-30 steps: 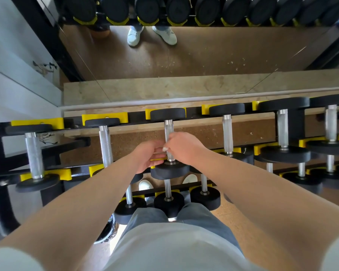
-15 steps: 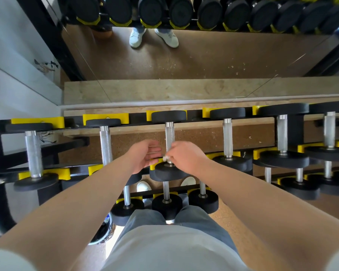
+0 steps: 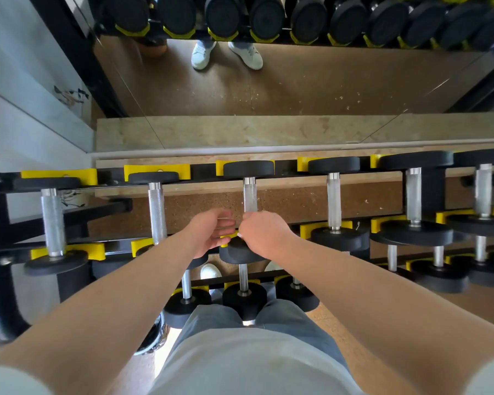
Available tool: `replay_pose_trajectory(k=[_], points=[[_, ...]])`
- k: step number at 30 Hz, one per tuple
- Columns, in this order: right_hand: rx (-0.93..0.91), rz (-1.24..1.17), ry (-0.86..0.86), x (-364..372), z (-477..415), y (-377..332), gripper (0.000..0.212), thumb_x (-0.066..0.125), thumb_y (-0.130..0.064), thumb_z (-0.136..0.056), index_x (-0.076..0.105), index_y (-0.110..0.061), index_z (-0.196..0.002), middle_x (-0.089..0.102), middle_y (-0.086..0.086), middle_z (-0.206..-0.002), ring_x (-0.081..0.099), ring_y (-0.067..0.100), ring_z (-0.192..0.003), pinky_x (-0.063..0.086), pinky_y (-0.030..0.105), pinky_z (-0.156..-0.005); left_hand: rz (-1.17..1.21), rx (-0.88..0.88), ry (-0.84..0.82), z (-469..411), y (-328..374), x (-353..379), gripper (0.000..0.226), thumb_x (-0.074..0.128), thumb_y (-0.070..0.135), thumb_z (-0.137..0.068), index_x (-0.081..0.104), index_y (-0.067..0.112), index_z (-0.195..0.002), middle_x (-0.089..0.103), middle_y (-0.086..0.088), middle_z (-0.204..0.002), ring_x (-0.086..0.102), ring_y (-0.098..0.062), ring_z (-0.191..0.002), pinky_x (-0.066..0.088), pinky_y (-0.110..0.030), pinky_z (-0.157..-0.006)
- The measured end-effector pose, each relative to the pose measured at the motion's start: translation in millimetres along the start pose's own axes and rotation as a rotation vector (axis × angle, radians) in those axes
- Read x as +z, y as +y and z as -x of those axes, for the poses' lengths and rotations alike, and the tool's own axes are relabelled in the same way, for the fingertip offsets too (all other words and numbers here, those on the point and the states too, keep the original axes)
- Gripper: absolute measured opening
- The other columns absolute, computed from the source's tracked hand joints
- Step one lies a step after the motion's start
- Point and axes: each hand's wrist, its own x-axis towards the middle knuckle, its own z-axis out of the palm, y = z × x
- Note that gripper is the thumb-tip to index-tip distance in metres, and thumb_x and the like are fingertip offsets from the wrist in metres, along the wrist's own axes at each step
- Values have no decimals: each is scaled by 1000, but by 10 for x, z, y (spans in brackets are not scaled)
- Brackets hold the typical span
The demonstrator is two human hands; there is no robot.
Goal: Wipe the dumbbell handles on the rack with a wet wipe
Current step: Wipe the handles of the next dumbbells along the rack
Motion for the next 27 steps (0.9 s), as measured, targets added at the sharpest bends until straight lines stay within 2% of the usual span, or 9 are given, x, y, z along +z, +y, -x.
replay_pose_trajectory(k=[3, 6, 11, 14, 16, 18, 22, 25, 27], points=[[113, -37, 131, -156, -100, 121, 23, 63, -11, -97, 69, -13, -118, 57, 7, -108, 60, 24, -79, 48, 35, -65, -19, 2, 1, -1, 3, -5, 29, 45, 23, -107, 65, 14, -127, 71, -10, -119, 67, -25, -110, 55, -37, -86], [202, -64, 287, -262, -203, 277, 35, 60, -3, -95, 66, -15, -127, 60, 9, -110, 66, 30, -88, 48, 36, -64, -45, 10, 12, 14, 18, 0, 32, 40, 26, -109, 66, 14, -123, 72, -8, -117, 68, -22, -105, 55, -35, -81], [58, -109, 186, -41, -92, 324, 32, 55, -8, -102, 67, -17, -130, 61, 9, -113, 67, 28, -96, 59, 37, -81, -40, 1, 10, 22, 41, 49, 29, 43, 24, -108, 65, 13, -122, 71, -9, -117, 68, -23, -104, 55, -35, -82], [-151, -77, 1, 126, 2, 375, 30, 49, -19, -107, 71, -20, -127, 63, 4, -106, 65, 21, -94, 55, 32, -84, -40, 1, 7, 16, 49, 92, 29, 46, 23, -107, 65, 12, -126, 72, -8, -114, 68, -22, -103, 56, -35, -83], [-158, -192, -24, 177, 56, 404, 31, 47, -25, -108, 73, -22, -125, 66, 3, -107, 64, 20, -98, 53, 34, -87, -38, -1, 2, 11, 60, 129, 30, 46, 23, -106, 65, 12, -127, 73, -7, -113, 69, -22, -102, 56, -35, -82], [-6, -455, 102, 198, 86, 414, 26, 53, -27, -106, 75, -22, -120, 68, 0, -107, 64, 17, -96, 55, 34, -88, -38, -4, -17, 20, 77, 163, 29, 46, 23, -107, 65, 12, -126, 74, -7, -110, 70, -21, -100, 56, -35, -80], [485, -933, 500, 109, -54, 440, 24, 58, -24, -104, 68, -17, -124, 66, -6, -107, 63, 12, -98, 52, 28, -86, -87, 4, -50, 59, 95, 195, 27, 47, 22, -106, 66, 14, -124, 75, -5, -109, 70, -21, -104, 56, -35, -83], [533, -983, 420, 42, -167, 470, 23, 56, -23, -104, 69, -16, -122, 64, -5, -102, 64, 17, -93, 54, 33, -83, -112, 5, -61, 55, 106, 197, 28, 48, 23, -106, 66, 15, -126, 76, -5, -111, 70, -21, -106, 56, -35, -83], [529, -937, 311, 93, -138, 473, 23, 55, -24, -103, 73, -13, -111, 70, -1, -97, 66, 18, -88, 55, 34, -80, -121, 9, -64, 46, 113, 201, 28, 49, 24, -105, 66, 16, -126, 77, -3, -109, 70, -20, -105, 55, -35, -83]])
